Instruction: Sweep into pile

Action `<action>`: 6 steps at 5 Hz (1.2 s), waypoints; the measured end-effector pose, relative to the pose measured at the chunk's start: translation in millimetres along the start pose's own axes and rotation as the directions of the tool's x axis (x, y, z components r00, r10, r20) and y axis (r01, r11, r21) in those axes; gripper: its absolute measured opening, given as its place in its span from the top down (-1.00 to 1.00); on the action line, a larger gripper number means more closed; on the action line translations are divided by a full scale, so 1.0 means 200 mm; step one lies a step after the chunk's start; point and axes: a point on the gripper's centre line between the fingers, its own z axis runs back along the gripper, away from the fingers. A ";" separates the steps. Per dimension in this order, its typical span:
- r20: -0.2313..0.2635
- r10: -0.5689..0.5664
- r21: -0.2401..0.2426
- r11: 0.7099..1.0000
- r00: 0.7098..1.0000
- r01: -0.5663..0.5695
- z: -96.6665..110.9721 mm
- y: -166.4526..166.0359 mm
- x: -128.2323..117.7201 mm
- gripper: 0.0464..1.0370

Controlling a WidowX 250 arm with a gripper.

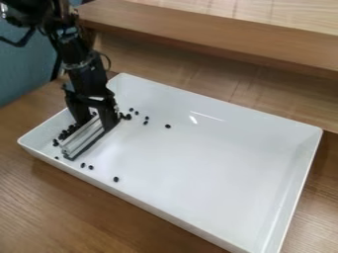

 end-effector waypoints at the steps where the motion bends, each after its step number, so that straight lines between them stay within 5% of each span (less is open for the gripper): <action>1: 0.005 0.022 0.037 0.999 1.000 -0.022 0.10 0.01 0.01 -0.92; 3: 0.001 -0.053 0.018 0.998 0.999 0.053 0.14 -0.17 0.08 -0.92; 6: 0.013 -0.252 -0.039 0.967 0.968 0.252 0.13 -0.65 0.20 -0.92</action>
